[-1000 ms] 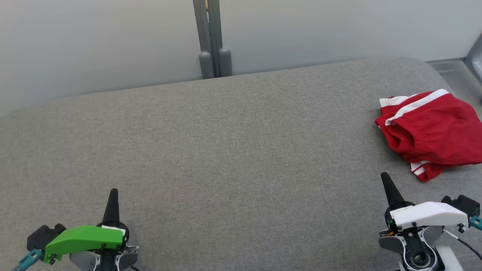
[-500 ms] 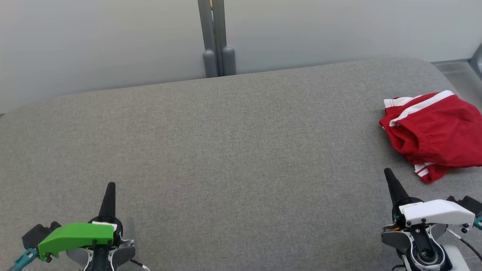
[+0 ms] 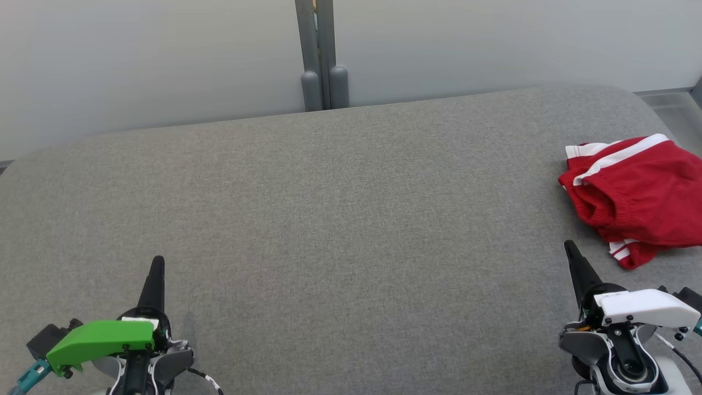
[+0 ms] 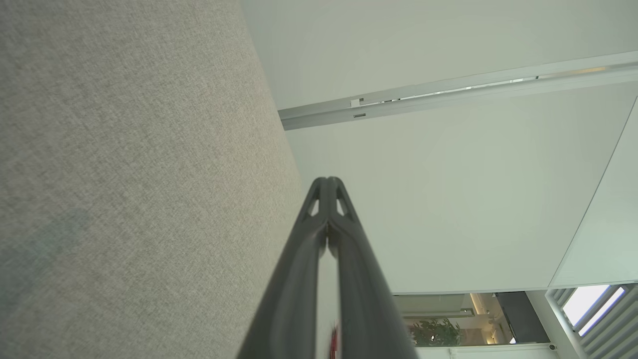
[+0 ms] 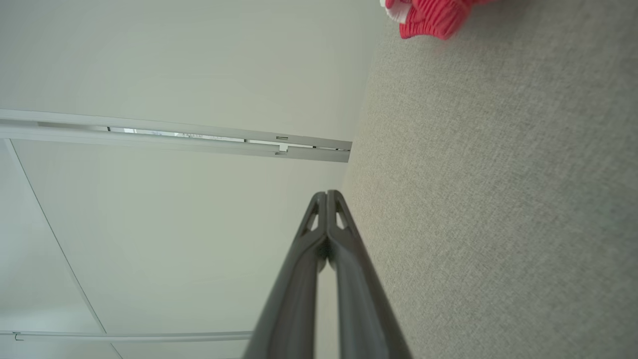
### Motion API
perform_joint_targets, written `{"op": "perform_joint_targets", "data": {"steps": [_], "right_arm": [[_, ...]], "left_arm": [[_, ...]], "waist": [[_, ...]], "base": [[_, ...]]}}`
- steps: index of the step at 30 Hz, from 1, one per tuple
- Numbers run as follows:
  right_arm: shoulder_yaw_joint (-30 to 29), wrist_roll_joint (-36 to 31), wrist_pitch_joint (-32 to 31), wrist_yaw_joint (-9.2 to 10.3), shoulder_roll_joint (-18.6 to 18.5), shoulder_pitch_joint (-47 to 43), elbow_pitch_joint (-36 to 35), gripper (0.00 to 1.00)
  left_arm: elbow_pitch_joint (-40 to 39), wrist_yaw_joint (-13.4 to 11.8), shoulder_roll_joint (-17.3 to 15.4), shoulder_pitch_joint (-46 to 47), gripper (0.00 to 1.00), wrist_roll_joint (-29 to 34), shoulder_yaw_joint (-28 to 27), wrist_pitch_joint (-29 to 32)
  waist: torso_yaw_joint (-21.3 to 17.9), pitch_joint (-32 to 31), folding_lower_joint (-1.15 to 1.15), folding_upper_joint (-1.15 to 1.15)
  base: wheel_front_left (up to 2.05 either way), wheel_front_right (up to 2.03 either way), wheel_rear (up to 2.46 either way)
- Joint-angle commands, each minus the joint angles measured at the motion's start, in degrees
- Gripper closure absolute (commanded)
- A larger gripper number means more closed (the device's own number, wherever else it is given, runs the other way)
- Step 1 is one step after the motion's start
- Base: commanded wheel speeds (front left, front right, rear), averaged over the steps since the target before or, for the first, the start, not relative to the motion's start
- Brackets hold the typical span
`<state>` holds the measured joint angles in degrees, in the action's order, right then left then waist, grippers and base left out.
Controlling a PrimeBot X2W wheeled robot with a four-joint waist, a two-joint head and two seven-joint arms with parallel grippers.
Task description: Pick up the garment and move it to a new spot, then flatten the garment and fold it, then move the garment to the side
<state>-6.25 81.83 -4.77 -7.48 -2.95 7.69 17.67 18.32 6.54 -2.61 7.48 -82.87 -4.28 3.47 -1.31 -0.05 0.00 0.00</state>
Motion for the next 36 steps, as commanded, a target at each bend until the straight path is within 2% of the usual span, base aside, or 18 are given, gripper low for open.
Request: {"op": "perform_joint_targets", "data": {"steps": [1,22,36], "right_arm": [[-0.3,1.1,-0.3,-0.03,-0.1,0.8,-0.6,1.0],[-1.8,10.1,-2.7,-0.02,0.1,0.7,-1.9,1.0],[-1.8,10.3,-2.7,-0.02,0.0,0.7,-1.8,1.0]], "left_arm": [[-0.5,0.2,-0.4,1.2,1.0,-1.1,-0.4,0.2],[-1.9,1.1,-0.4,1.7,1.0,-9.6,-1.4,2.5],[-2.0,1.1,-0.4,1.7,1.0,-9.5,-1.4,2.5]], "waist": [[0.0,0.0,0.0,0.0],[1.3,0.3,0.0,0.0],[1.3,0.3,0.0,0.0]], "base": [[0.0,0.0,0.0],[0.0,0.0,0.0],[0.0,0.0,0.0]]}}
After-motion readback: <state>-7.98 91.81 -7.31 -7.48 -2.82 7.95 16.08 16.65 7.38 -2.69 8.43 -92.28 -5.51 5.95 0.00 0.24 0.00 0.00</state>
